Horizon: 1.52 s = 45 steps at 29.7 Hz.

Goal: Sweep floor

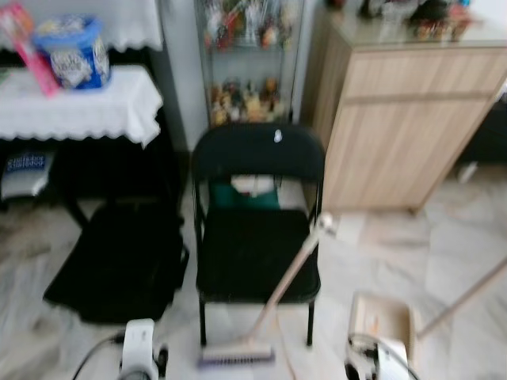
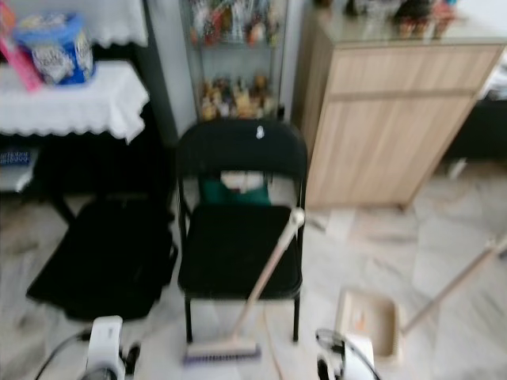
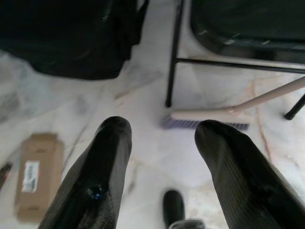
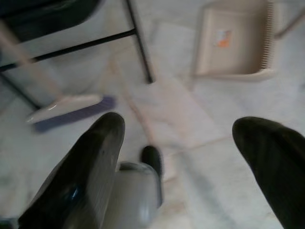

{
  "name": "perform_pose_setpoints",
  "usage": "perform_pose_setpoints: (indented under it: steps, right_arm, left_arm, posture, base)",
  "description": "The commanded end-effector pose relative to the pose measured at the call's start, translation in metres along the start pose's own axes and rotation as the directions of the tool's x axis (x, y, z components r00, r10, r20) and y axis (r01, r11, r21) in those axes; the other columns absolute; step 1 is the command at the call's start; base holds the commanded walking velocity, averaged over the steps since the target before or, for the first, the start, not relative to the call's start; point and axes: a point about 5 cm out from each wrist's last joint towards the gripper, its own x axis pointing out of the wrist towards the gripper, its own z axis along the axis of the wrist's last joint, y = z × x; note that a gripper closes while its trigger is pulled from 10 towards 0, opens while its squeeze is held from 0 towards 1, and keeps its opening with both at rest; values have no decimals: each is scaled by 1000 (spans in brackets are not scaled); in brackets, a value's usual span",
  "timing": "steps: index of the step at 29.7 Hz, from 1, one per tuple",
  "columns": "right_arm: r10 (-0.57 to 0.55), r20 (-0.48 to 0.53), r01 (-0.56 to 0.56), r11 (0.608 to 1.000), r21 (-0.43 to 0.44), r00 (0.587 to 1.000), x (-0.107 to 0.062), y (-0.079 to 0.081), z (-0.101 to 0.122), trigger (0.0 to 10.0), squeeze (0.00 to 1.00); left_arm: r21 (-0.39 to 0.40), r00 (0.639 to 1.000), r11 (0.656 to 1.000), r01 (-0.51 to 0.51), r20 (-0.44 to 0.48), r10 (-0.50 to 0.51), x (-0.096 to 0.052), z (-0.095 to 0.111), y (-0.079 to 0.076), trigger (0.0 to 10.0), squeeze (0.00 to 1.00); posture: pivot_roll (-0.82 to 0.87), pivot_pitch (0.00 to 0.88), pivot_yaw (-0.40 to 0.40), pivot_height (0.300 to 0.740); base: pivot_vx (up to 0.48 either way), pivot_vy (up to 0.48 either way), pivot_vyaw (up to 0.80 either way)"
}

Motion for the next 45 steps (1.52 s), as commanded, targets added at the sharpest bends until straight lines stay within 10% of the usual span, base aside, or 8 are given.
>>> perform_pose_setpoints:
  steps: [1, 23, 24, 25, 26, 32, 38, 45]
  right_arm:
    - [-5, -5, 5, 1000, -7, 1000, 0, -2, 0, 10000, 0]
    - [2, -11, -2, 1000, -17, 1000, 1, 2, 1, 10000, 0]
    - [2, -12, -2, 1000, -17, 1000, 1, 3, 1, 10000, 0]
    - [2, -12, -2, 1000, -17, 1000, 1, 3, 1, 10000, 0]
    - [2, -11, -2, 1000, -17, 1000, 1, 3, 1, 10000, 0]
    - [1, -9, -1, 1000, -16, 1000, 1, 2, 1, 10000, 0]
    - [2, -7, -2, 1000, -19, 1000, 1, 1, 2, 10000, 0]
    - [8, -4, -8, 1000, -10, 1000, 2, 9, 2, 10000, 0]
  left_arm:
    - [-13, 1000, 1000, 9, -17, -9, -1, -4, -4, 10000, 0]
    - [20, 993, 1000, 2, 120, -5, 5, 28, 4, 10000, 0]
    - [20, 986, 1000, 7, 165, -10, 7, 39, 5, 10000, 231]
    - [21, 983, 1000, 8, 182, -12, 7, 44, 5, 10000, 231]
    - [10, 977, 1000, 18, 213, -20, 8, 51, 5, 10000, 1000]
    - [-8, 926, 994, 106, 366, -96, 11, 93, -3, 10000, 1000]
    - [72, 801, 964, 254, 543, -252, 6, 152, -30, 10000, 1000]
    - [111, 799, 957, 267, 531, -284, 7, 157, -41, 10000, 1000]
  posture:
    - [-14, 0, 0, 740]
    - [-18, 0, 6, 740]
    - [-15, 0, 6, 740]
    - [-15, 0, 6, 740]
    - [-15, 0, 6, 740]
    - [-17, 0, 6, 740]
    - [-15, 0, 6, 740]
    - [-19, 0, 11, 740]
  base:
    - [292, 0, 0]
    - [25, 0, 0]
    - [0, 0, 0]
    - [0, 0, 0]
    - [0, 0, 0]
    - [0, 0, 0]
    - [0, 0, 0]
    - [0, 0, 0]
